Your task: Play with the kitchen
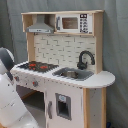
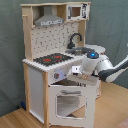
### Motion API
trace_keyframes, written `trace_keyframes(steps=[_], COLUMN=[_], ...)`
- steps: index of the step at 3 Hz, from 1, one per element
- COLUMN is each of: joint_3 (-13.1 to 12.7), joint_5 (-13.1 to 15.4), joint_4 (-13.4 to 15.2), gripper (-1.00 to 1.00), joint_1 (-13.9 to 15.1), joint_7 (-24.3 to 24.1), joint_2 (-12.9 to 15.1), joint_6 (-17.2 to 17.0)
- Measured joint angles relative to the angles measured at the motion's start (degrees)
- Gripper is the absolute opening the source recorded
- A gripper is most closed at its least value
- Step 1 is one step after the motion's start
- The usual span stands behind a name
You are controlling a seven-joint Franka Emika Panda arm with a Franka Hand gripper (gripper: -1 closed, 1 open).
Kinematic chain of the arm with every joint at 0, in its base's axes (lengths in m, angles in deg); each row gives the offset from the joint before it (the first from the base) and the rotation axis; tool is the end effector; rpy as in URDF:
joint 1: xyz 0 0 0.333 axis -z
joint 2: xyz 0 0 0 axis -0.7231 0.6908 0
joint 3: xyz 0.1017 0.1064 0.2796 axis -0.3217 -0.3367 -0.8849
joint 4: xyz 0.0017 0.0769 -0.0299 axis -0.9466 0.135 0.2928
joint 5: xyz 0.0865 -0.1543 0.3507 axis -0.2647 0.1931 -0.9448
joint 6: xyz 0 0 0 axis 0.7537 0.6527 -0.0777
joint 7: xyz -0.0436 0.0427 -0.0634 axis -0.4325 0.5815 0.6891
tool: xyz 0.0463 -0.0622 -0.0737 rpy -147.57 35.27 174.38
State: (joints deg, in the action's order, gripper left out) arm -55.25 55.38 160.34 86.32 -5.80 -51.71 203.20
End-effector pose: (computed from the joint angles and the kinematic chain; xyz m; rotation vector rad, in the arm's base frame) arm 0.3025 0.4439 0.3586 1.9691 1.8183 0.3139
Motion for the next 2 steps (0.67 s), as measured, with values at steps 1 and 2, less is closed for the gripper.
trace_keyframes(steps=[1, 2], joint_3=[0.0, 0.3], joint_5=[0.0, 0.2], joint_4=[-0.2, -1.7], gripper=[1.00, 1.00], joint_1=[0.0, 0.0], joint_7=[0.0, 0.0], joint_2=[-0.7, -4.2], joint_6=[-0.3, -2.3])
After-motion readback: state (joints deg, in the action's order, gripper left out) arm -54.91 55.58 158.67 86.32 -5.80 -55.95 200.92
